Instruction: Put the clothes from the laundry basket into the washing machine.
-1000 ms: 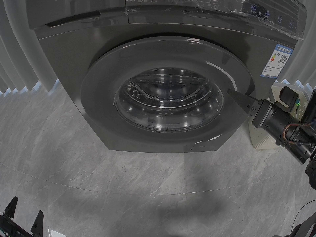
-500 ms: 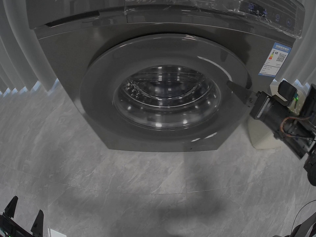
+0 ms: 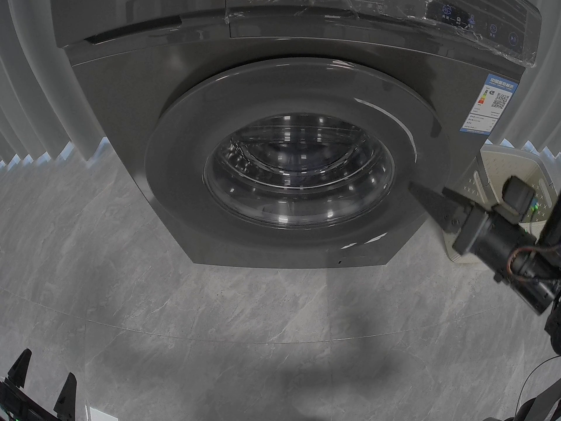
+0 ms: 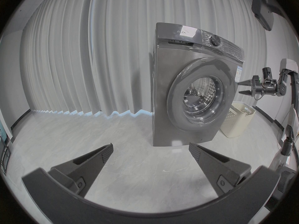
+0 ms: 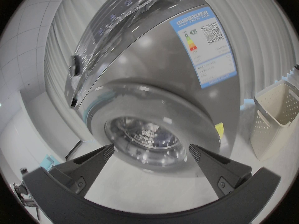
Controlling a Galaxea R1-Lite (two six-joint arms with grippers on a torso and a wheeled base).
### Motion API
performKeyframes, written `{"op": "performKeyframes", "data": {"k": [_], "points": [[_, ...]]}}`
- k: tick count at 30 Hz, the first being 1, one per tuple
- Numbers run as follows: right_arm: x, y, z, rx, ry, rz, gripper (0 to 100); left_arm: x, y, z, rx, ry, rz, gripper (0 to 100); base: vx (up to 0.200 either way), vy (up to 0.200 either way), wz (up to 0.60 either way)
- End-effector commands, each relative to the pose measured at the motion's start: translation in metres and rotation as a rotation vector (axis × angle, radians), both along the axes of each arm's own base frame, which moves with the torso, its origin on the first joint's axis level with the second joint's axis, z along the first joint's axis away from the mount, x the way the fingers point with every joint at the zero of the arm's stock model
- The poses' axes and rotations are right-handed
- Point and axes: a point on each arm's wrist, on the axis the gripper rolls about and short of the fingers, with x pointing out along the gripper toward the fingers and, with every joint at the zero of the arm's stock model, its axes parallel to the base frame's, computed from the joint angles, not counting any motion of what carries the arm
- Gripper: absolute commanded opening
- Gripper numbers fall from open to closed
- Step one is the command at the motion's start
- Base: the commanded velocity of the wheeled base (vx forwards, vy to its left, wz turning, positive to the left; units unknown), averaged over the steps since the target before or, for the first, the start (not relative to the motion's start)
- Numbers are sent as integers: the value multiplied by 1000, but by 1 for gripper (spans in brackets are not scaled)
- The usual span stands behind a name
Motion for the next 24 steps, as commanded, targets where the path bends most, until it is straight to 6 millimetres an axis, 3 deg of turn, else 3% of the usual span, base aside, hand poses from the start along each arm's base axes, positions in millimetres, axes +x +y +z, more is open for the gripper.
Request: {"op": "performKeyframes", "data": {"k": [1, 2, 3, 7, 11, 13, 20, 24], "points": [[-40, -15, -15, -42, 11, 93, 100, 0, 0, -5, -2, 5, 1, 100, 0, 0, 0], [-63, -34, -26, -95, -20, 104, 100, 0, 0, -5, -2, 5, 1, 100, 0, 0, 0], [-72, -45, -30, -113, -44, 77, 100, 0, 0, -5, 0, 5, 1, 100, 0, 0, 0], [-105, -79, -39, -168, -150, -42, 100, 0, 0, -5, -2, 5, 1, 100, 0, 0, 0], [-132, -100, -46, -247, -226, -186, 100, 0, 0, -5, -2, 5, 1, 100, 0, 0, 0], [-141, -105, -49, -257, -234, -234, 100, 0, 0, -5, -2, 5, 1, 100, 0, 0, 0], [-201, -117, -85, -285, -174, -303, 100, 0, 0, -5, -2, 5, 1, 100, 0, 0, 0], [-207, -118, -91, -282, -164, -332, 100, 0, 0, -5, -2, 5, 1, 100, 0, 0, 0]]}}
